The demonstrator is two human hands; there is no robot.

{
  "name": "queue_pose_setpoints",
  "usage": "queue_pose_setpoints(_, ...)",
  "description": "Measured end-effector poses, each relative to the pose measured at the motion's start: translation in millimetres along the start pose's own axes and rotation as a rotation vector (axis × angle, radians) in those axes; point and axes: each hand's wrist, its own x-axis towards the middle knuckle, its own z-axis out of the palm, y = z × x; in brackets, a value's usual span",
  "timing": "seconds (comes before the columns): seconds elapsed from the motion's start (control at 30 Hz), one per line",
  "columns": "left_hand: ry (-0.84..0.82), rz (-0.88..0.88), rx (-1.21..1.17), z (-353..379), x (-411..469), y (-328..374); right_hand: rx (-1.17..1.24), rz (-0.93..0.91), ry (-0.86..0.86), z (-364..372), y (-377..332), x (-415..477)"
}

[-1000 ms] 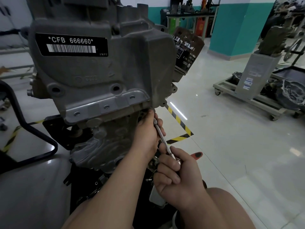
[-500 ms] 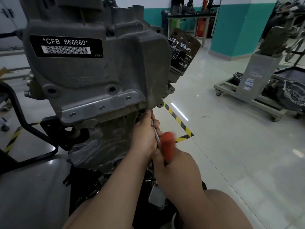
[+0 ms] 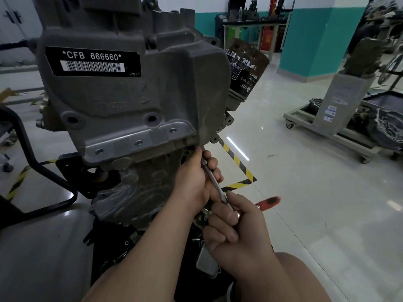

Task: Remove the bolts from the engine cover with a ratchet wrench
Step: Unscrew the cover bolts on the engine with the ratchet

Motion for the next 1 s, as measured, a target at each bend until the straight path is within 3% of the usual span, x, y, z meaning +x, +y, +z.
queue_pose_setpoints(0.1, -0.003, -0.012, -0.036, 2, 0, -1, 0.282, 0.111, -0.070, -3, 7, 1)
queue_pose_setpoints(0.2, 0.009, -0.002, -0.046, 3, 1, -2, 0.369, 0.158, -0.079, -3, 16, 4)
queue_pose_setpoints(0.57, 0.041, 0.044, 0.042, 9, 4, -5, 0.127, 0.096, -0.118, -9, 6, 5)
queue_pose_setpoints(0.67, 0.077, 0.065, 0.062, 11, 4, -7, -0.199, -0.034, 0.002, -9, 3, 4)
queue_pose_setpoints(0.8, 0.121, 0.069, 0.076, 14, 2, -7, -1.103, -0.436, 0.321, -10, -3, 0)
queue_pose_setpoints(0.9, 0.123, 0.041, 0.086, 15, 3, -5, -1.824, -0.649, 0.400, -9, -2, -1)
queue_pose_setpoints(0.93, 0.117, 0.029, 0.091, 14, 3, -4, -1.937, -0.662, 0.419, -9, 0, -1)
queue_pose_setpoints(1.0, 0.104, 0.025, 0.084, 13, 2, -2, -1.914, -0.683, 0.409, -10, 2, 1)
